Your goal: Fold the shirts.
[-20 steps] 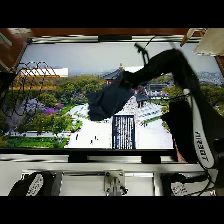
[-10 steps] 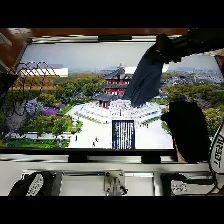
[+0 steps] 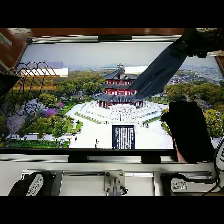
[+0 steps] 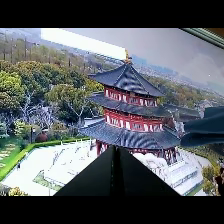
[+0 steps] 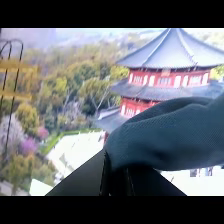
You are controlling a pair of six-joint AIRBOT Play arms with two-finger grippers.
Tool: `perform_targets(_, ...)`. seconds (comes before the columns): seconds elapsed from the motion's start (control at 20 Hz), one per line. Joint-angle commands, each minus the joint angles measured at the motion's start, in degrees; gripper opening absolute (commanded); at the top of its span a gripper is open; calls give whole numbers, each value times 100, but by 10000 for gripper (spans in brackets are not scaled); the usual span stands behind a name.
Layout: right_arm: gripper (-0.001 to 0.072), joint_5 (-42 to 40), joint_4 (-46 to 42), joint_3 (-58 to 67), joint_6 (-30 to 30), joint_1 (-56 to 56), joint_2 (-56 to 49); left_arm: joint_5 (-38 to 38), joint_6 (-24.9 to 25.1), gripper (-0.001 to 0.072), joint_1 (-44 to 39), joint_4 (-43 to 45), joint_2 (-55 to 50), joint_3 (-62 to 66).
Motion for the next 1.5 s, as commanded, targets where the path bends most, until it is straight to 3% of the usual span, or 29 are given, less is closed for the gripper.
perform_targets(0.0, 75, 186, -2, 7, -7, -260, 4, -13, 2, 32, 2, 0, 4, -2)
perform_targets(0.6, 75, -852, -1025, 168, 168, -1438, 304, -385, 2, 32, -9, 0, 22, -2)
perform_targets(0.95, 75, -1366, -1084, 168, 107, -1766, 629, -483, 2, 32, -9, 0, 22, -2)
perform_targets(1.2, 76, -2538, -2168, 168, 105, -1766, 879, -485, 2, 32, -9, -2, 24, -2)
perform_targets(1.45, 76, -2614, -3095, 155, 433, -1766, 1200, -485, 2, 32, -9, -2, 24, -2)
